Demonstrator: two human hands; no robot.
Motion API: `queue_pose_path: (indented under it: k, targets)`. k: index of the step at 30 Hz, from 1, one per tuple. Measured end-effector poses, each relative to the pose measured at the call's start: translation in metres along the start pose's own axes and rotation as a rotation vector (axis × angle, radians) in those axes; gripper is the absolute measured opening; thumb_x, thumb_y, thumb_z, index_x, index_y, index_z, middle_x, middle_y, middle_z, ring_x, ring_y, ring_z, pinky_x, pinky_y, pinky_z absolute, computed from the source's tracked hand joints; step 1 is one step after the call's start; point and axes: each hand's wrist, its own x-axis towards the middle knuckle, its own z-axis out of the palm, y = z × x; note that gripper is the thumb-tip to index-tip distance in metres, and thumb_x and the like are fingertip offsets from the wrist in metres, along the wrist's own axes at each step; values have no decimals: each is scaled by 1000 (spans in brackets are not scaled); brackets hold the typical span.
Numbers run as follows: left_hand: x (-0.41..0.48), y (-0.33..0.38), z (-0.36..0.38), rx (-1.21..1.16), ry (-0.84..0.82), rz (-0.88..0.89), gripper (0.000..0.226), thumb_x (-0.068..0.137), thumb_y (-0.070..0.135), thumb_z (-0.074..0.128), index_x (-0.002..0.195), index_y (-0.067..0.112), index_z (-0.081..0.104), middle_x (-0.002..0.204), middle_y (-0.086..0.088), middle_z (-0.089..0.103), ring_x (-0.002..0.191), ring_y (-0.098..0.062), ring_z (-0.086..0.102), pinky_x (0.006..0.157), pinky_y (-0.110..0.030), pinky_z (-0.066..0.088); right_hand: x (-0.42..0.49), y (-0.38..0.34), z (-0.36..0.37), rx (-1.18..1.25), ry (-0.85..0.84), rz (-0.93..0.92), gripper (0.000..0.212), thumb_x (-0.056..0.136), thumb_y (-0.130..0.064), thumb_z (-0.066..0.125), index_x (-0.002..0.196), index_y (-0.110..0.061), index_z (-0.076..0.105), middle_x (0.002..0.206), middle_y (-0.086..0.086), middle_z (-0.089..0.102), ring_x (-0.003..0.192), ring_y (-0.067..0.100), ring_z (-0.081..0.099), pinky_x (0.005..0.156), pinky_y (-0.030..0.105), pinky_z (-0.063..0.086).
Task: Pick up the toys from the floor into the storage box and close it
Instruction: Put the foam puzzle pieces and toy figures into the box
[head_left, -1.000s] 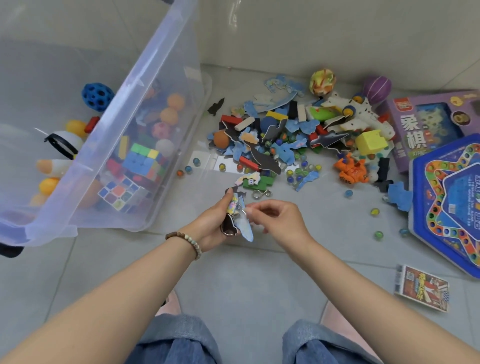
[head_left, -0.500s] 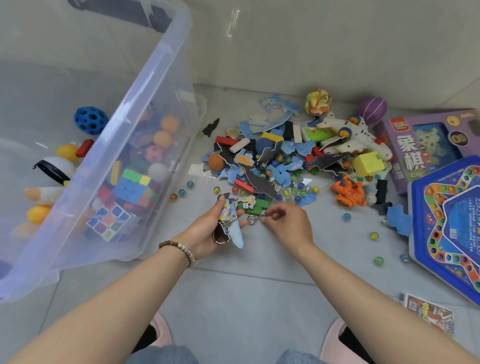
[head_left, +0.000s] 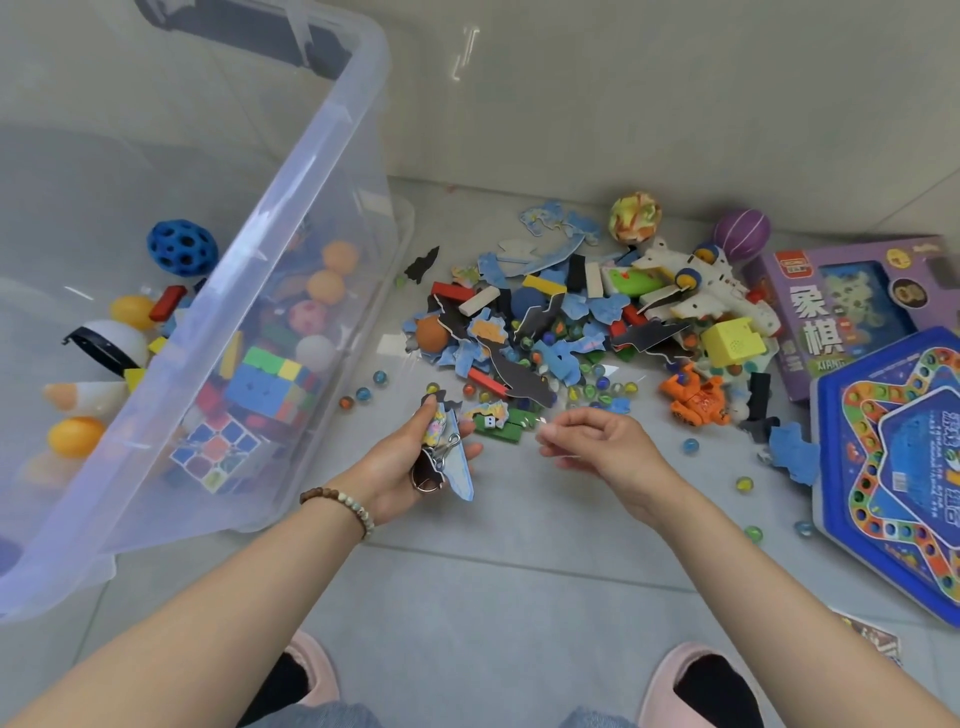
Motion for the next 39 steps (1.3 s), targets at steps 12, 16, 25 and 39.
queue_pose_path:
  k: [12,16,25,39]
  targets:
    - [6,-1,4,4,6,-2,33,95,45,41,100,17,58,91,2,71,71,-13,71,63,-29,57,20,23,5,-464,166,-234,16,74,-14,77,88,-19,69,90,-4,63,68,7,54,62,7,45]
    - [6,-3,1,17,8,2,33,95,45,40,99,18,59,90,2,71,71,-13,71,63,-29,56,17,36,-1,-632,286,-320,20,73,-11,77,84,-22,65,86,-9,56,72,4,53,67,8,39]
    - [6,-6,1,3,5,-4,34,95,43,41,98,15,60,89,1,71,71,-15,71,56,-26,58,12,46,-7,-552,454,-241,17,74,-7,75,88,-14,68,79,-2,58,68,11,52,60,8,42]
    - [12,10,7,-12,-11,35,34,96,41,42,101,13,59,78,2,74,64,-13,72,53,-26,57,14,12,0,330,218,70,15,88,1,55,100,-1,64,80,6,63,67,12,57,58,14,53]
